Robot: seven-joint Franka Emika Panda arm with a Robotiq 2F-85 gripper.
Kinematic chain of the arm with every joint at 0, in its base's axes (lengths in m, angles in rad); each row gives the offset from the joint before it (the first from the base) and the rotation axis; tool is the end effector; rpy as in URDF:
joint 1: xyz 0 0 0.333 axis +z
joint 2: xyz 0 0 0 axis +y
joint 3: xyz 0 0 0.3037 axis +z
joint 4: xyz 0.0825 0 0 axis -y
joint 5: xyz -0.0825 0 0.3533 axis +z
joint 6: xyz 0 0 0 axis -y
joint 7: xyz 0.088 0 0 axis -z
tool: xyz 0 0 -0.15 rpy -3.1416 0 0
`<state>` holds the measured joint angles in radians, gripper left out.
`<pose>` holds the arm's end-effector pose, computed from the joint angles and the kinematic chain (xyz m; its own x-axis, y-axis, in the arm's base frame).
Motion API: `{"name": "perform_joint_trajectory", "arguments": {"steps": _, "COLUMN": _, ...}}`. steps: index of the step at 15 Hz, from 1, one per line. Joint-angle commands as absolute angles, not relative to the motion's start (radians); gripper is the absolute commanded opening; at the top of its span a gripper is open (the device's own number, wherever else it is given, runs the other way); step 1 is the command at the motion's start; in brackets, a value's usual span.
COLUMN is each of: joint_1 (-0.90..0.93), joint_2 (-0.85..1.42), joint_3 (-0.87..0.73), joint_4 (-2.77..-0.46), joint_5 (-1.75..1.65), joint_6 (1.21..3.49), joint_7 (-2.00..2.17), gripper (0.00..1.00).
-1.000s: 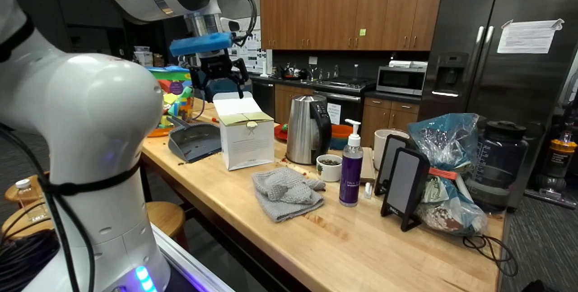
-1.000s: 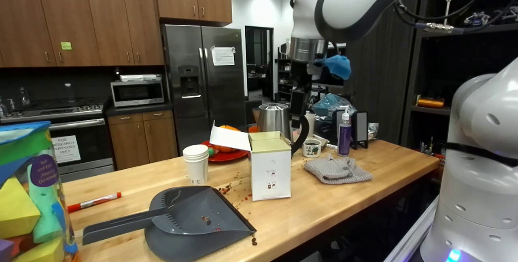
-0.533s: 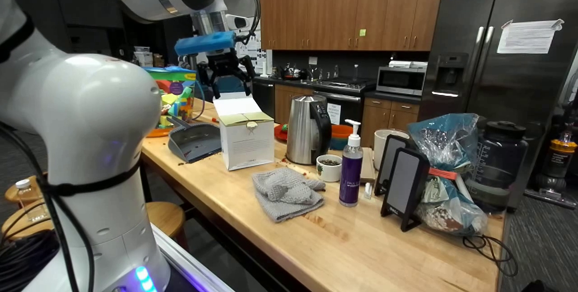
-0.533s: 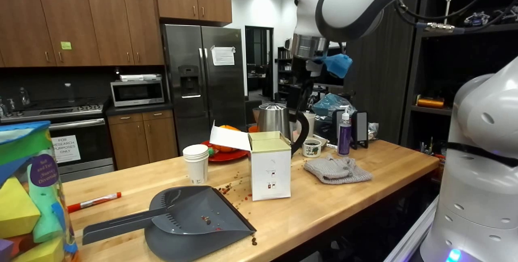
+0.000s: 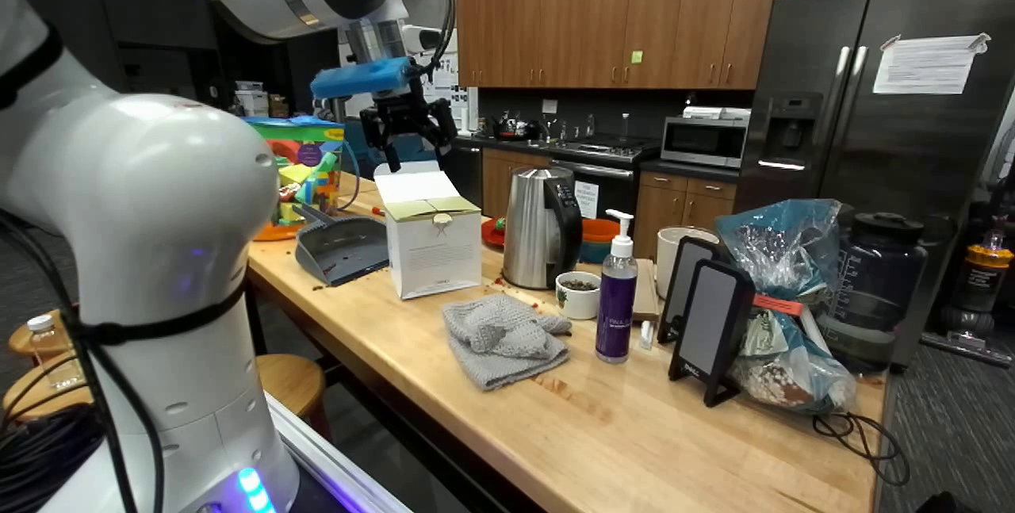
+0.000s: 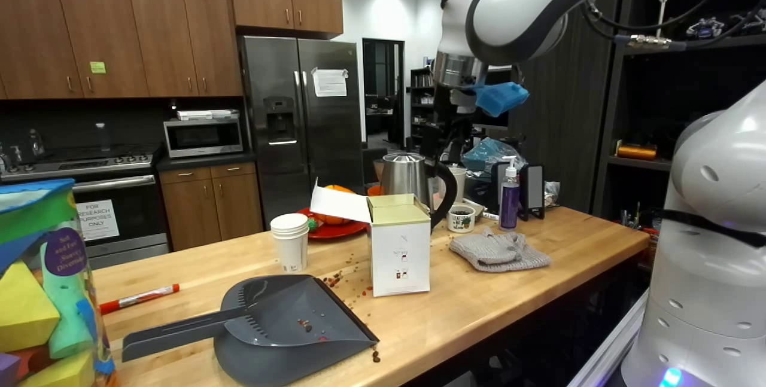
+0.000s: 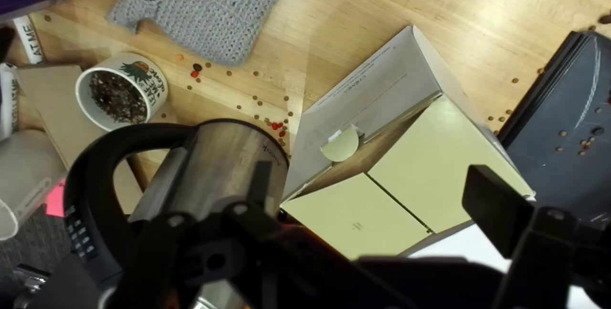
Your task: Open the box
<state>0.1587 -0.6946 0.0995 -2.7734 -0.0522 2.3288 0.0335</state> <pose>0.3307 0.0807 0.3951 0.9385 0.2435 0.2450 0.2251 -0.9691 0.1008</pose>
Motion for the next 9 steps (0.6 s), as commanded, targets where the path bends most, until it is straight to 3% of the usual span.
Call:
{"name": "perform_joint_trajectory", "arguments": {"steps": 1, "joint_1": 0.132, "joint_2": -0.679, "joint_3": 0.118, "joint_4": -2.772, "joint_5": -0.015, "joint_6": 2.323, "joint_7": 0.108, "gripper": 1.0}}
{"name": "perform_joint_trajectory", "arguments": {"steps": 9, "joint_1": 0.137, "joint_2": -0.659, "joint_3": 0.128, "joint_4": -2.775, "joint_5": 0.084, "joint_6": 2.322, "joint_7": 0.196, "gripper": 1.0}}
